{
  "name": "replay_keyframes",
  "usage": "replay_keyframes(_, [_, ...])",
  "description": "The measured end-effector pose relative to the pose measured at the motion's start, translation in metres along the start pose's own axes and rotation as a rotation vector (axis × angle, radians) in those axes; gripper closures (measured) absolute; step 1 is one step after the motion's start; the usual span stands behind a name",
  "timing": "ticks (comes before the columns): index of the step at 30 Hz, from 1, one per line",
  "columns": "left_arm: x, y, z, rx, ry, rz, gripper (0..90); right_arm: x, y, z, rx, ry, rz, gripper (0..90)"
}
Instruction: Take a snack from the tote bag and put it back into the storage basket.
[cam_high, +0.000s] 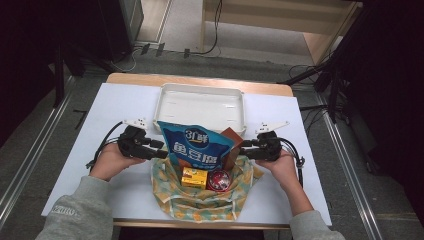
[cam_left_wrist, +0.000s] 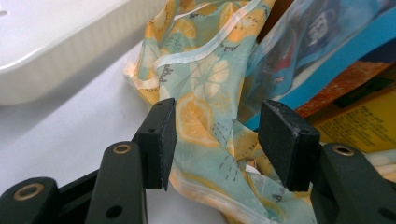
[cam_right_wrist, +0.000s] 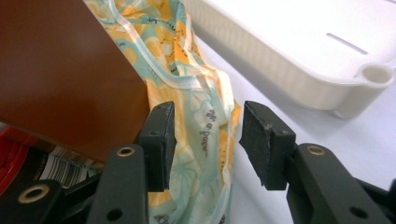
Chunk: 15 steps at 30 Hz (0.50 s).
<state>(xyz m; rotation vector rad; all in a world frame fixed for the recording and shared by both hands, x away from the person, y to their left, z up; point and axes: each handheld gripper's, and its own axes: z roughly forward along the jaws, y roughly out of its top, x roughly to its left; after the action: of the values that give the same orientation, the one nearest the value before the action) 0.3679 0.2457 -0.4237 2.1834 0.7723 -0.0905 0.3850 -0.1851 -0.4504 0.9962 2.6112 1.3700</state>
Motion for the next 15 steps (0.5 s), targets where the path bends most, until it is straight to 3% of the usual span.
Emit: replay_keyframes(15, [-0.011, 0.004, -0.020, 0.008, -0.004, 0.030, 45.3, -0.003, 0.003, -0.001, -0.009, -0.018, 0.017, 52.5])
